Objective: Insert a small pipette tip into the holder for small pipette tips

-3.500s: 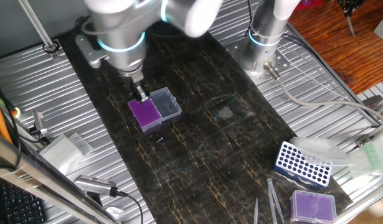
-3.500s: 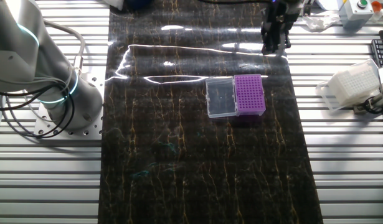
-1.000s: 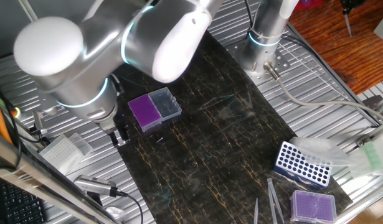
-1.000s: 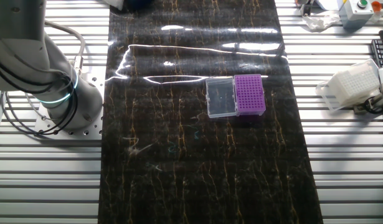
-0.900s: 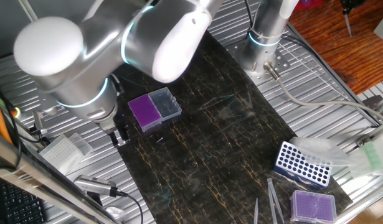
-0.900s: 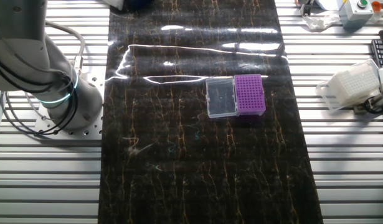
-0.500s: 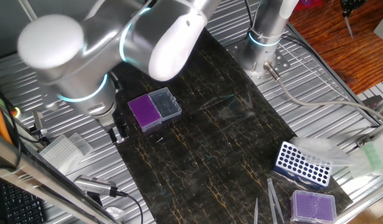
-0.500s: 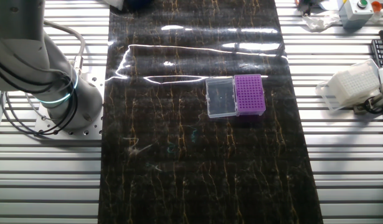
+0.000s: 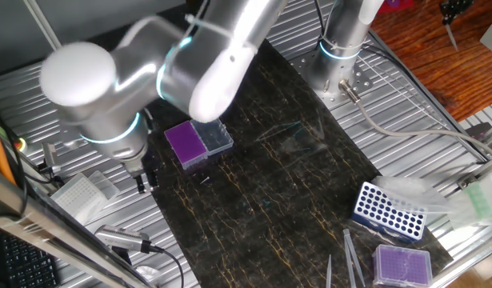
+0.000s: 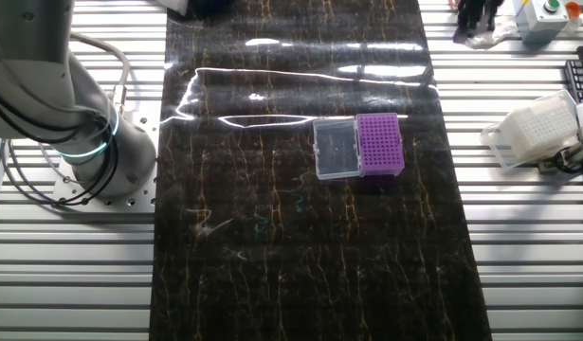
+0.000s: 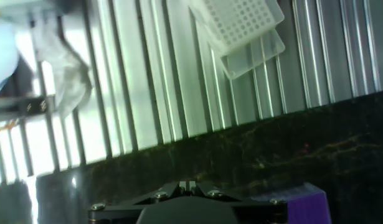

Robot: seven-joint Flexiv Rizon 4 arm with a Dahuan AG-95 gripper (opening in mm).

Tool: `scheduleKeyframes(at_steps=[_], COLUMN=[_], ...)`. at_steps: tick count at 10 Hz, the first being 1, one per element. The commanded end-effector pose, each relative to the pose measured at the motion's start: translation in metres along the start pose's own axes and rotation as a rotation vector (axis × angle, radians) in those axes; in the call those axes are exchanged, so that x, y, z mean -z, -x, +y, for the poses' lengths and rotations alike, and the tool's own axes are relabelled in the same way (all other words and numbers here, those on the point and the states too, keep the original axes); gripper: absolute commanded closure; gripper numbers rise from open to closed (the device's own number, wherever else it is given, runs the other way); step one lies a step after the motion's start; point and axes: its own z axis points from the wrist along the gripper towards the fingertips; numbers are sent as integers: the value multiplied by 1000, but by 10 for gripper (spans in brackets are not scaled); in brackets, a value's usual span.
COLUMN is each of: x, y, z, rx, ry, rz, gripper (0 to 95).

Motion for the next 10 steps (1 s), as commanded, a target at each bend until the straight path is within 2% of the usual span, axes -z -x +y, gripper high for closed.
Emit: scheduleKeyframes(at_steps=[1, 3, 4, 5, 6, 10], x=[-14, -29, -35, -36, -38, -63], y=[0, 1, 2, 2, 2, 2], z=[-3, -3, -3, -3, -3, -3], rx=[29, 69, 80, 83, 72, 32], ry=[-1, -1, 5, 26, 29, 32], rz=[15, 32, 69, 98, 103, 101], gripper=[950, 950, 950, 950, 950, 950])
